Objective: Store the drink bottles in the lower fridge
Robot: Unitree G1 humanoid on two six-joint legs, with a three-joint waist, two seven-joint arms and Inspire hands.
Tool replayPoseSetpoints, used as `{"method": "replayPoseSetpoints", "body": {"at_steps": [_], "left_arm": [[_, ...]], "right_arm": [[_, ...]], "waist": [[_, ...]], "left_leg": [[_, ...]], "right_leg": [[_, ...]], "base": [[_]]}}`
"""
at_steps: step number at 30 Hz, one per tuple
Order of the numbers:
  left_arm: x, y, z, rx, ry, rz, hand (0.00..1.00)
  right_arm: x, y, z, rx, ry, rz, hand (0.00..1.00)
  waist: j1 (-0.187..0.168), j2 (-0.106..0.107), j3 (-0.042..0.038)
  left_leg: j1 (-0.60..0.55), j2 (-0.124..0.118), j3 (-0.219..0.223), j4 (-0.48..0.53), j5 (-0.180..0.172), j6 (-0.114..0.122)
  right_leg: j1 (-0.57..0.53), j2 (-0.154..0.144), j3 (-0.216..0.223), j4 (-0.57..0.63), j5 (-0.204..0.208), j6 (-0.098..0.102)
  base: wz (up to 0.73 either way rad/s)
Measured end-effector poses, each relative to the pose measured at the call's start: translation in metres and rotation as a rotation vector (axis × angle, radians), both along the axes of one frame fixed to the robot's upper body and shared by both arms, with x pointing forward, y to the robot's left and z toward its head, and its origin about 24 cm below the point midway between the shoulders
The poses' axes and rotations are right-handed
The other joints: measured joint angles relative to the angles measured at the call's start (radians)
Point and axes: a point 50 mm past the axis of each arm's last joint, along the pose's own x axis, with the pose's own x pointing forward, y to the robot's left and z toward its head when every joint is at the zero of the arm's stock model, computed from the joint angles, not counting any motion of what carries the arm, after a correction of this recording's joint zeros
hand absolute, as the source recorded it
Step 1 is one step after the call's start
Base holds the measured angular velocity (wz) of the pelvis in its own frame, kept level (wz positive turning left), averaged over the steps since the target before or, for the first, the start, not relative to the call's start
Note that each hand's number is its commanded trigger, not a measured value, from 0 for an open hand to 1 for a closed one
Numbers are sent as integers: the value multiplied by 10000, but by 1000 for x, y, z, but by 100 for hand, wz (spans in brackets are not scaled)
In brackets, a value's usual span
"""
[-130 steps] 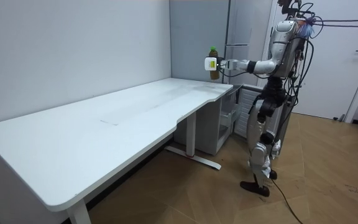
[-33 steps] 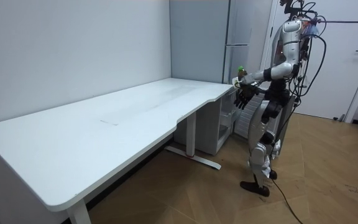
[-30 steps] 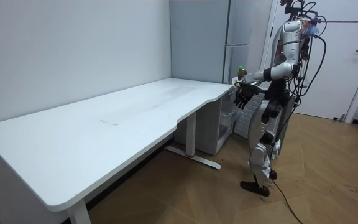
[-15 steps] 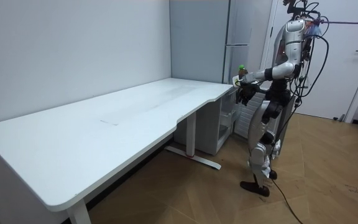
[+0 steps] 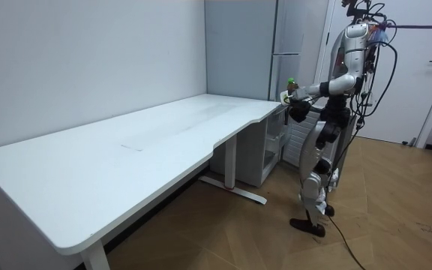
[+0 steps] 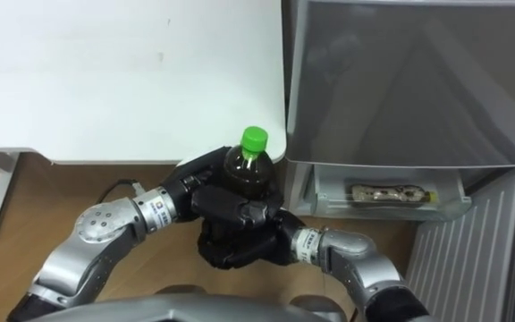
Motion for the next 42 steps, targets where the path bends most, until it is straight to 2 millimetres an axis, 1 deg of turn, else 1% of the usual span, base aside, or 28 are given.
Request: {"method": "replayPoseSetpoints", "body": {"at_steps": [5,10,18,19,20,21,27,35,42], "left_arm": [[0,0,0,-11,-3,44,100],[0,-1,0,-13,9,38,100],[0,-1,0,-15,10,47,100],[0,-1,0,-15,10,48,91],[0,-1,0,-15,11,49,69],[0,-1,0,-15,10,50,0],[0,-1,0,-12,13,47,0],[1,0,0,54,-13,217,0],[2,1,2,30,-97,241,0]], "right_arm": [[0,0,0,7,-25,-1,100],[-1,0,0,17,-26,-30,100],[-1,0,0,17,-23,-40,100],[-1,0,0,17,-23,-41,100],[-1,0,0,21,-20,-44,100],[-1,0,0,26,-15,-50,100],[-2,-1,-1,43,2,-64,100],[-11,2,-4,416,435,-210,100],[-12,2,-4,607,594,-105,100]], "waist": [[2,-12,4],[12,-62,36],[10,-60,37],[11,-60,37],[10,-58,36],[10,-58,36],[11,-48,31],[-2,10,-4],[-12,19,-10]], "left_leg": [[-92,-1,7,9,1,0],[-106,-3,7,2,1,1],[-103,-2,8,-7,0,0],[-101,-2,8,-7,0,0],[-102,-1,8,-7,1,0],[-103,-1,8,-7,0,1],[-109,-2,9,-6,0,0],[-117,2,6,-1,0,0],[-121,2,10,11,0,0]], "right_leg": [[-90,-2,5,-4,-3,3],[-109,-7,8,-4,-3,3],[-114,-7,7,1,-3,3],[-113,-6,7,2,-3,3],[-113,-6,6,4,-3,3],[-114,-6,4,4,-3,3],[-118,-6,4,3,-4,3],[-123,-5,6,5,-3,2],[-134,-7,12,-8,-4,2]], "base": [[0],[0],[0],[0],[0],[0],[0],[0],[0]]}}
